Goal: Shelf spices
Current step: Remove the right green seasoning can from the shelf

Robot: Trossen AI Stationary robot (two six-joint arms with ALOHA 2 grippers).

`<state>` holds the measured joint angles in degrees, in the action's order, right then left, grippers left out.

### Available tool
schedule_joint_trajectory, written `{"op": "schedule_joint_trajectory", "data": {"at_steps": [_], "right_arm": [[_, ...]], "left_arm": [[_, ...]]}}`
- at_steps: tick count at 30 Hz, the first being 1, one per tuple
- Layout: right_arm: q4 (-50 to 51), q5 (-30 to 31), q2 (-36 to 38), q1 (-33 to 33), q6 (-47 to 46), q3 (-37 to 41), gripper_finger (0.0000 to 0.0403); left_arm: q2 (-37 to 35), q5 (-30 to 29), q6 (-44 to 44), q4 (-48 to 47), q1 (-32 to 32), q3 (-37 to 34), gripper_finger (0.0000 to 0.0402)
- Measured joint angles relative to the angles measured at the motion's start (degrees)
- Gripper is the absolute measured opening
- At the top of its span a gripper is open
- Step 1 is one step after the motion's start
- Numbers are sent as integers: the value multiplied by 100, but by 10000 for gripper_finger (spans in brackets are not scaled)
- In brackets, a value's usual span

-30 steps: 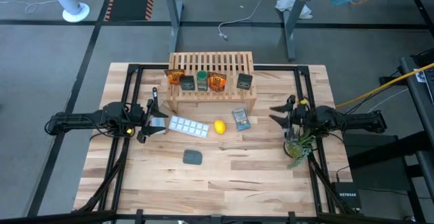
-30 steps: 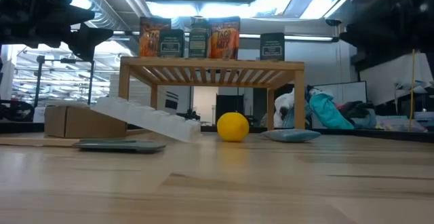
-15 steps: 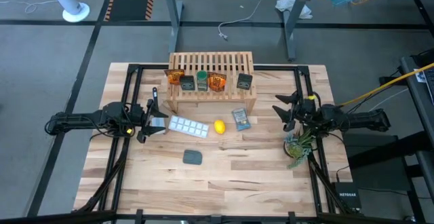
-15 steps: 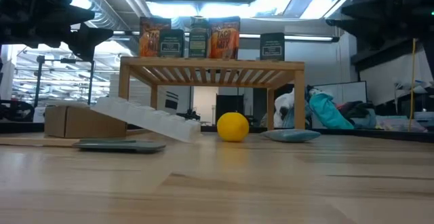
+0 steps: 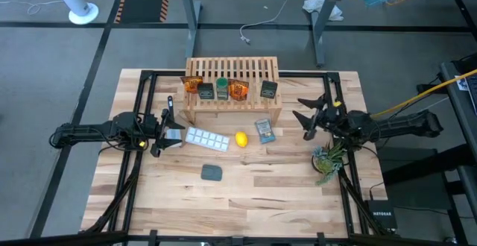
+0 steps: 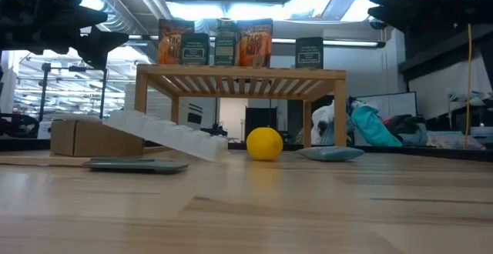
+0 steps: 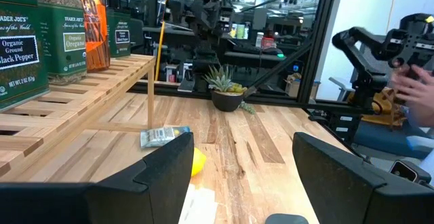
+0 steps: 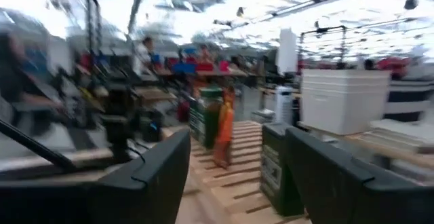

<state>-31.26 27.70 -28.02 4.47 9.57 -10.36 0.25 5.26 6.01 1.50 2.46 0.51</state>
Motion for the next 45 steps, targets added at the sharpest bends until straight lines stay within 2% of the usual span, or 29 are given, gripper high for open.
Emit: {"op": "schedule_joint_trajectory", "data": {"at_steps": [7, 12, 15, 18, 23, 33, 45], "right_arm": [[165, 976, -1519, -153, 276, -538, 246], [109, 952, -2310, -754, 201, -884, 246], [115, 844, -2582, -1154, -154, -1102, 246], [143, 355, -2748, -1519, -287, -1210, 246], [152, -905, -2810, -2048, -644, -1249, 246], [84, -2578, -2970, -2894, -792, -1249, 246], [-1162, -3207, -4091, -3117, -749, -1249, 241]], "left_arm": [[0, -1, 1, 0, 0, 0, 245], [0, 1, 1, 1, 0, -2, 245], [0, 1, 1, 2, 2, -2, 245], [0, 1, 0, 2, 1, -1, 245], [0, -1, 0, 1, 0, -2, 245], [0, 0, -1, 2, 2, -2, 245], [0, 1, -1, 2, 2, -2, 245]]}}
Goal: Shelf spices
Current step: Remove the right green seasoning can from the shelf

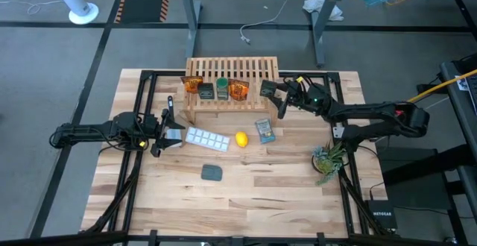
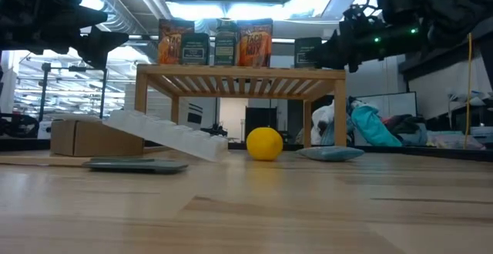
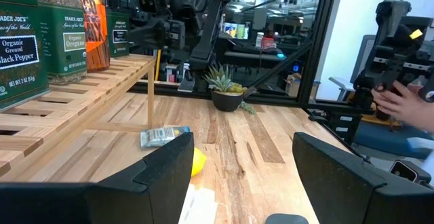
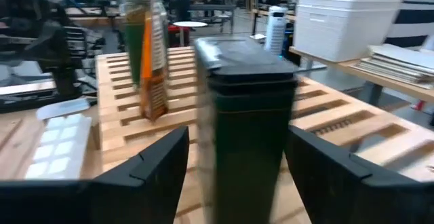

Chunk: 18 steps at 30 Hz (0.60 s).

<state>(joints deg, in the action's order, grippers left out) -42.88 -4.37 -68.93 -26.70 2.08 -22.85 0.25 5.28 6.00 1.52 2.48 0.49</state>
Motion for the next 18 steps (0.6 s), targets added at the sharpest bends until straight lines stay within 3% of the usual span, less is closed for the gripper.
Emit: {"op": "schedule_joint_trajectory", "data": {"at_steps": [4, 10, 18], "right_arm": [[-72, -170, -119, 4, 9, 0, 208], [-105, -170, -120, 4, 12, 0, 118], [-225, -537, -107, 4, 1, 2, 115]], "left_arm": [[1, 0, 0, -2, -2, 2, 245], [0, 0, 1, 0, -2, 1, 245], [0, 0, 1, -2, -2, 1, 245]]}}
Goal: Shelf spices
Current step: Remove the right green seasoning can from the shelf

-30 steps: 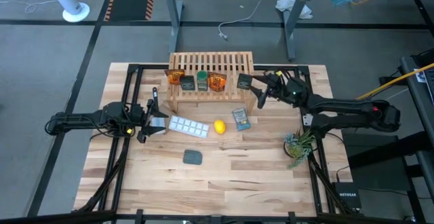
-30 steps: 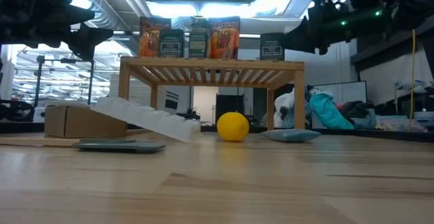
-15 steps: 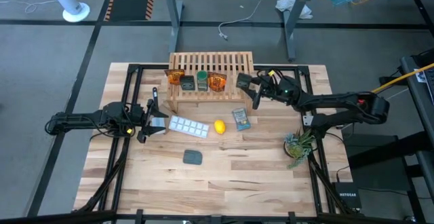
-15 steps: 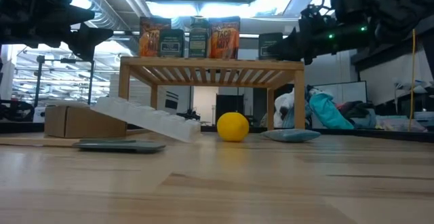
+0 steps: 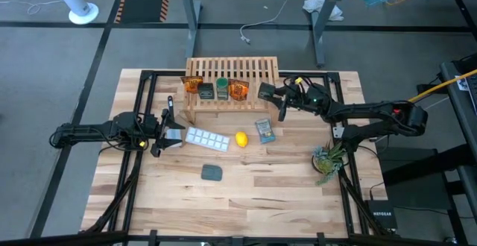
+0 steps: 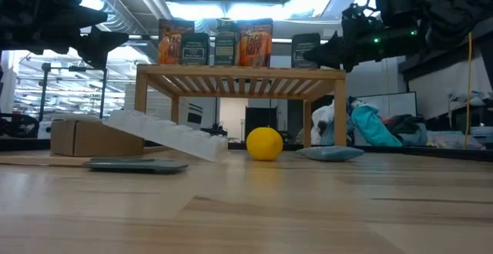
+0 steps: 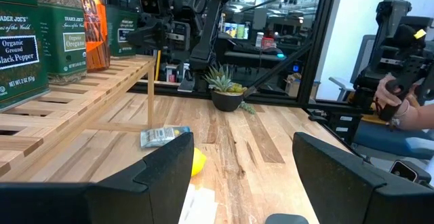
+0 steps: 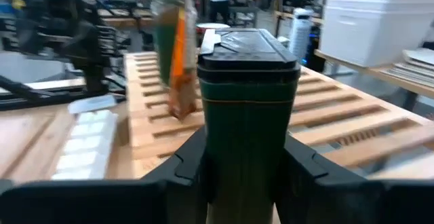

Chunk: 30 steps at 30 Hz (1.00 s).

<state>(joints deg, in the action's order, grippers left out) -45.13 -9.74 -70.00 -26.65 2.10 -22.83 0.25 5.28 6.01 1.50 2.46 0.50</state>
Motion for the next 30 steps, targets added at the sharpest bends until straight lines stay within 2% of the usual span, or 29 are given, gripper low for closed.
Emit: {"op": "schedule_joint_trajectory", "data": {"at_steps": [7, 10, 23, 30], "right_arm": [[-415, -883, 197, 7, -386, 0, 115], [-395, -1146, 411, 7, -628, 0, 115], [-78, -3070, 1388, 47, -1591, 0, 115], [342, -3122, 1747, 866, -1703, 0, 115]], "left_arm": [[0, 0, -1, 2, 0, 0, 245], [0, -2, -1, 0, 1, 0, 245], [0, -1, -1, 2, 2, -1, 245], [0, -135, -95, 269, 1, -1, 245]]}}
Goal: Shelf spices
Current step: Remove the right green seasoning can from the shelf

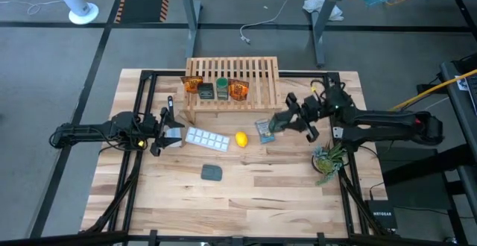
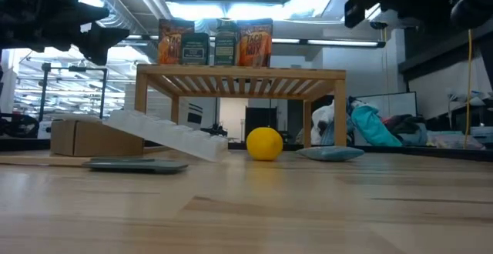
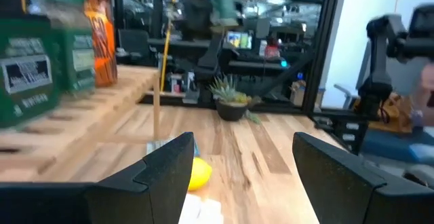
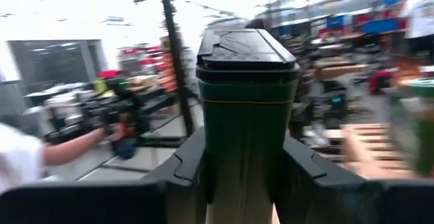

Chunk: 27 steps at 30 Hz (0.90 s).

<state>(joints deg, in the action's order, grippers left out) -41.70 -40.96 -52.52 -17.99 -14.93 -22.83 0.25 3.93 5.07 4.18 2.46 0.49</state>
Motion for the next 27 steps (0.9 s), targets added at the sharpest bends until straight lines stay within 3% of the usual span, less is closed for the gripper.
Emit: {"op": "schedule_joint_trajectory", "data": {"at_steps": [7, 15, 21, 27], "right_arm": [[833, 1313, -15, 1568, 80, 0, 115], [1376, 4374, -532, 3562, 123, 0, 115], [636, 6157, -1844, 4580, -356, 0, 115], [-1044, 6781, -3760, 4847, -798, -68, 115]], "left_arm": [[1, -169, 633, 273, 0, 0, 245], [2, -189, 802, 230, 1, 0, 245], [2, -188, 803, 170, 2, 0, 245], [2, -186, 802, -140, -1, 0, 245]]}}
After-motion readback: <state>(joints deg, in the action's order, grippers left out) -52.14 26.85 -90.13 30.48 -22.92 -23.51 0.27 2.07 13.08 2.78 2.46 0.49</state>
